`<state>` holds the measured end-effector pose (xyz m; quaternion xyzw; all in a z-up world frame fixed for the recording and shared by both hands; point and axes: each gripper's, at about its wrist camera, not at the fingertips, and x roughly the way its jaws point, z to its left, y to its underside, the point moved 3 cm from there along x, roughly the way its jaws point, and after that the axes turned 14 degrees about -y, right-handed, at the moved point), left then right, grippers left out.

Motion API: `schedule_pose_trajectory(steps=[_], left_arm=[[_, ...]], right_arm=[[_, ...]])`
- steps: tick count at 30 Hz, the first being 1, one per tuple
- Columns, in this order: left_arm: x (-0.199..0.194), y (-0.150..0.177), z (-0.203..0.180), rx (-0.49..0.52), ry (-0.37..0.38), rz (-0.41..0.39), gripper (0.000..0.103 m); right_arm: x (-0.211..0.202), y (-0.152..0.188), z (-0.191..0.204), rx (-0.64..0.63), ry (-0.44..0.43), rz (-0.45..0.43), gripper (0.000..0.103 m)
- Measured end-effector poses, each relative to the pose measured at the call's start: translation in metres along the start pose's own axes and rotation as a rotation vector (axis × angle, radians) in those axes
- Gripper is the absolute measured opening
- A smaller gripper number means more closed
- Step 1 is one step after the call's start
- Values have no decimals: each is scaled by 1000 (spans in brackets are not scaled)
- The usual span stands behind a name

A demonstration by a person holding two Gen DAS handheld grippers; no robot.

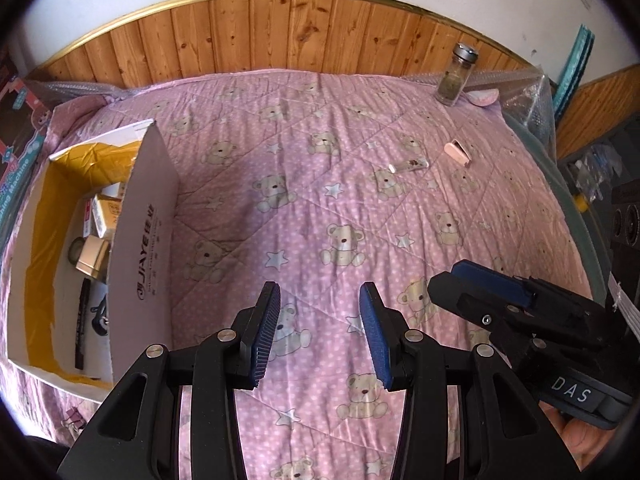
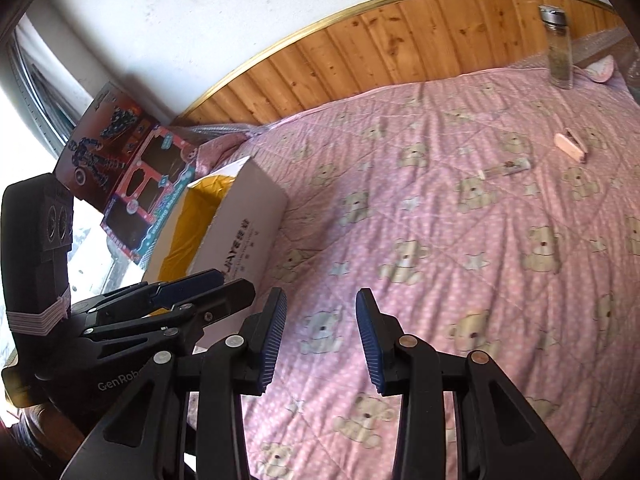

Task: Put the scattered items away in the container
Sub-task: 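Move both grippers away from the box toward the lighter and pink stapler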

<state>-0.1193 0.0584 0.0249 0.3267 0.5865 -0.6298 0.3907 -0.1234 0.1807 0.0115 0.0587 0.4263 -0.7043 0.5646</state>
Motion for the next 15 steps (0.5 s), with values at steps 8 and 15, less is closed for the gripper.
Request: schedule_pose_trajectory(steps=[8, 15], left_arm=[[27, -12, -40, 44, 36, 27, 44], [60, -29, -86, 142, 80, 24, 44]], right_arm=[[-20, -15, -57, 40, 93, -13, 38], [-29, -33, -103, 74, 148, -24, 38]])
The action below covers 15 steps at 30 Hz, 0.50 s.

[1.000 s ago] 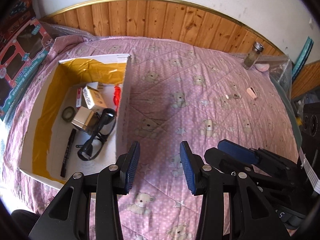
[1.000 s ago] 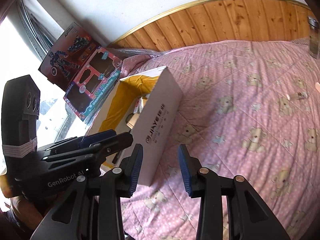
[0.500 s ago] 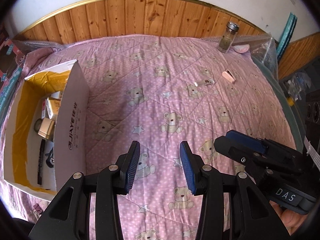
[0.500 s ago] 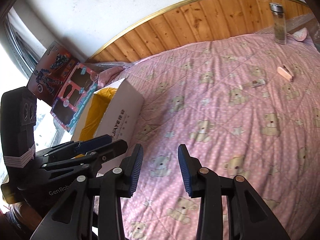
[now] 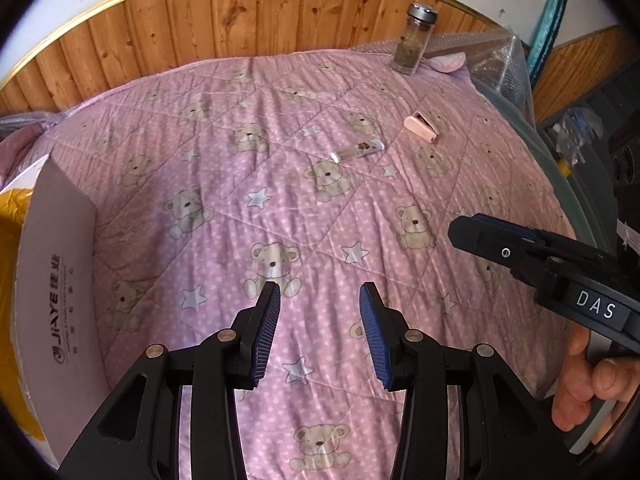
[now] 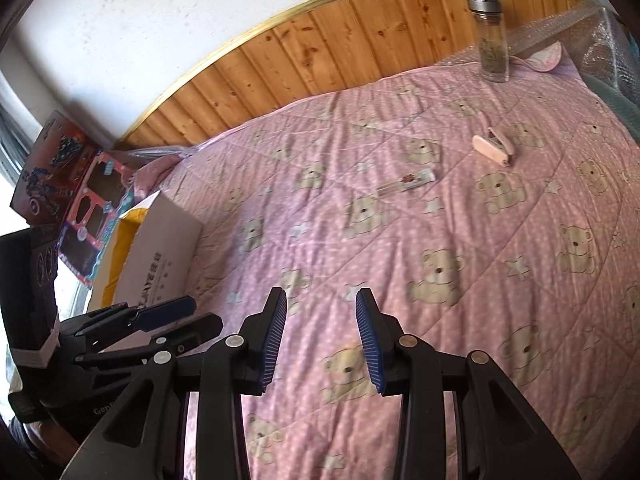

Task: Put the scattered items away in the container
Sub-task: 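Move both grippers away from the box toward the lighter and pink stapler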

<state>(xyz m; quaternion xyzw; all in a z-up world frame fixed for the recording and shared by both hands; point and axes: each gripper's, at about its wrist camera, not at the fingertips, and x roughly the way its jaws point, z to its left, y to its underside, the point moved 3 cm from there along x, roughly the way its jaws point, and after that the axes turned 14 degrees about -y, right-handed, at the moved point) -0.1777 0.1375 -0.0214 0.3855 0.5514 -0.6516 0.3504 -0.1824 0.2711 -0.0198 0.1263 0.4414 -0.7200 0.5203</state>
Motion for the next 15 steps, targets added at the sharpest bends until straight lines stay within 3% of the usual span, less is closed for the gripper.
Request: schedule_pose_trajectory(steps=[15], left_arm=[[72, -67, -50, 55, 45, -22, 44]], right_arm=[[15, -46, -70, -5, 103, 11, 38]])
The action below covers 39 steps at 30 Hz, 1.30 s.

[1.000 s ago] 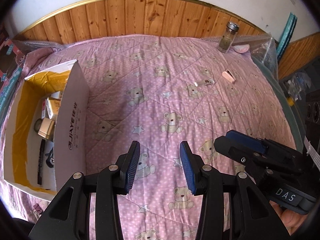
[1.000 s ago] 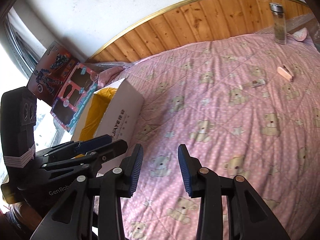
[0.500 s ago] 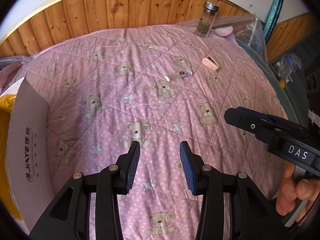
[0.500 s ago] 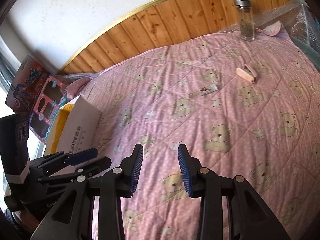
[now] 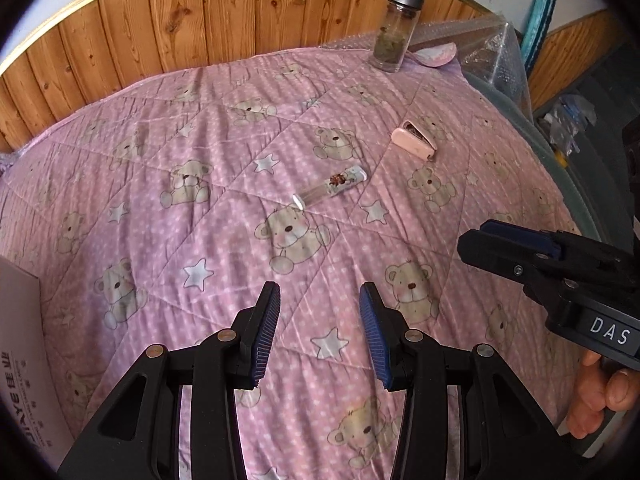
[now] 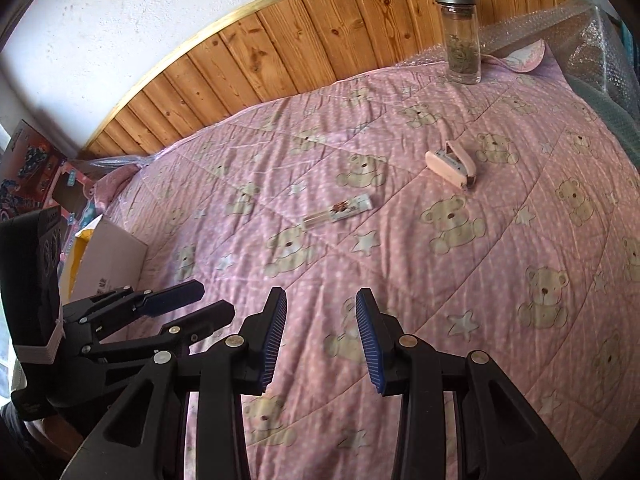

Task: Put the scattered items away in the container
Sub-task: 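Move both grippers away from the box toward the lighter and pink stapler, then close the left gripper on the floral lighter while the right gripper grasps the pink stapler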

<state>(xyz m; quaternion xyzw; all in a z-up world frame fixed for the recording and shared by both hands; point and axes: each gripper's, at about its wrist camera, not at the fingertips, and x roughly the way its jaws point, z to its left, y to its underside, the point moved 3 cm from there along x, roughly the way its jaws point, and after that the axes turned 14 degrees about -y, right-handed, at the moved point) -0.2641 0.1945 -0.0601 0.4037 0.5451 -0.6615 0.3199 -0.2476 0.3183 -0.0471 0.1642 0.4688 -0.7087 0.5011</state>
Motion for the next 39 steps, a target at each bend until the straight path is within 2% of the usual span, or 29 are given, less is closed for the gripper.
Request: schedule_pose_trajectory(steps=[17, 22, 25, 29, 33, 35, 36, 39], left_arm=[[88, -60, -36, 44, 116, 0, 44], [100, -74, -45, 56, 106, -60, 49], [111, -78, -48, 57, 116, -48, 49], [117, -75, -50, 83, 120, -74, 50], [119, -78, -53, 114, 123, -99, 49], [120, -78, -50, 107, 119, -102, 26], [121, -79, -46, 92, 119, -100, 22], [121, -77, -33, 8, 182, -68, 19]], right_arm=[[30, -66, -83, -13, 151, -24, 38], [42, -86, -113, -35, 210, -30, 52], [56, -97, -129, -61, 242, -15, 57], [76, -106, -144, -99, 271, 3, 59], [94, -109, -148, -154, 266, 18, 59], [96, -109, -147, -163, 268, 5, 55], [95, -110, -147, -155, 263, -2, 46], [93, -108, -145, -150, 256, -7, 43]])
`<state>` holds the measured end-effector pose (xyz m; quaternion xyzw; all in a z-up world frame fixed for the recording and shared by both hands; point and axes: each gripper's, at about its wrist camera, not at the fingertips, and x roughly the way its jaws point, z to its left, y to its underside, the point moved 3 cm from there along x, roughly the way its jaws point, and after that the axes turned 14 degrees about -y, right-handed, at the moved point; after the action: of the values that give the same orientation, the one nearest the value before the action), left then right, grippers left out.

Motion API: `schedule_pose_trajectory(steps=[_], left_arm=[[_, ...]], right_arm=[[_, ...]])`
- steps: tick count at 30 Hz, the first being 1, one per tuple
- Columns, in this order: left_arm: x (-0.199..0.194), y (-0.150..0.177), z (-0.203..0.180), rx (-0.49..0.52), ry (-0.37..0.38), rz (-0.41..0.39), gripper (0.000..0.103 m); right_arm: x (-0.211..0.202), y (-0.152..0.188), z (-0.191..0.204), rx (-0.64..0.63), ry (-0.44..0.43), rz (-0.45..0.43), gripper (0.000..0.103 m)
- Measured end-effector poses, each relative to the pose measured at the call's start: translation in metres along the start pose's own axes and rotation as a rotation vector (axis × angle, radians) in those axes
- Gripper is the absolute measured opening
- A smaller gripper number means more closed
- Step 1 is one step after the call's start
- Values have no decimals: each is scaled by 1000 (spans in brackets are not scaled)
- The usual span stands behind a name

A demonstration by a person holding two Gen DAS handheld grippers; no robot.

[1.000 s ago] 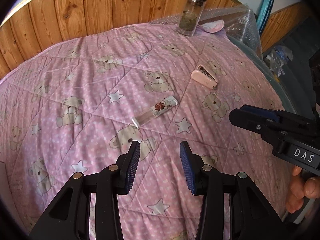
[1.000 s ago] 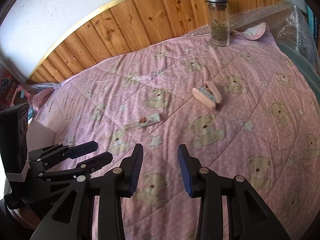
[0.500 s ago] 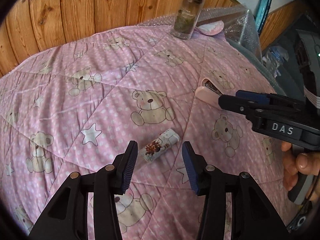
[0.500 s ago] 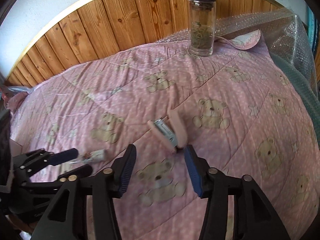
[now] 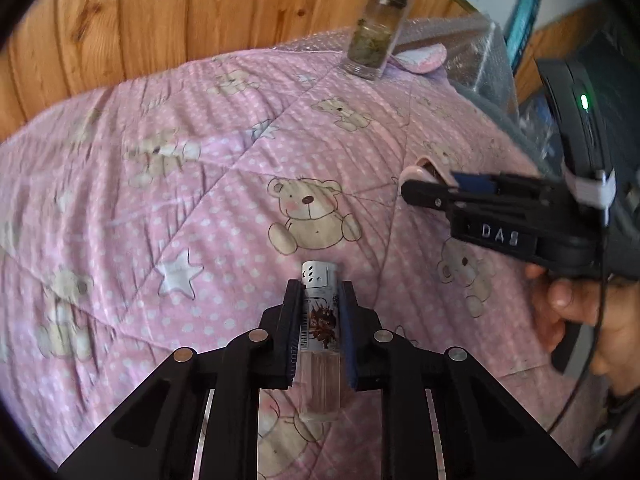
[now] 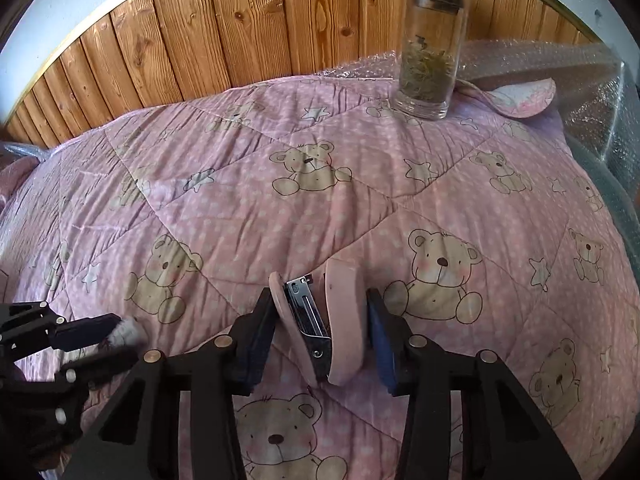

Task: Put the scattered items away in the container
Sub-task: 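Close the left gripper on the floral lighter while the right gripper grasps the pink stapler, then lift and carry the lighter and stapler with both grippers over the box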

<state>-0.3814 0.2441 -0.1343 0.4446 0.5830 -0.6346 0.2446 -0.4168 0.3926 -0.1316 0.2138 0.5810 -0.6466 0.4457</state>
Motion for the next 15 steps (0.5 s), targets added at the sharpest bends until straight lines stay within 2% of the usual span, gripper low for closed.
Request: schedule_pose_trajectory(steps=[6, 12, 15], left_arm=[[-13, 8, 2, -31, 2, 2, 19], [-45, 15, 3, -45, -3, -31, 19], [-57, 23, 6, -59, -10, -22, 19]], right_arm=[[-11, 11, 12, 17, -44, -27, 42], [-30, 20, 32, 29, -82, -49, 42], [-40, 24, 44, 26, -98, -52, 42]])
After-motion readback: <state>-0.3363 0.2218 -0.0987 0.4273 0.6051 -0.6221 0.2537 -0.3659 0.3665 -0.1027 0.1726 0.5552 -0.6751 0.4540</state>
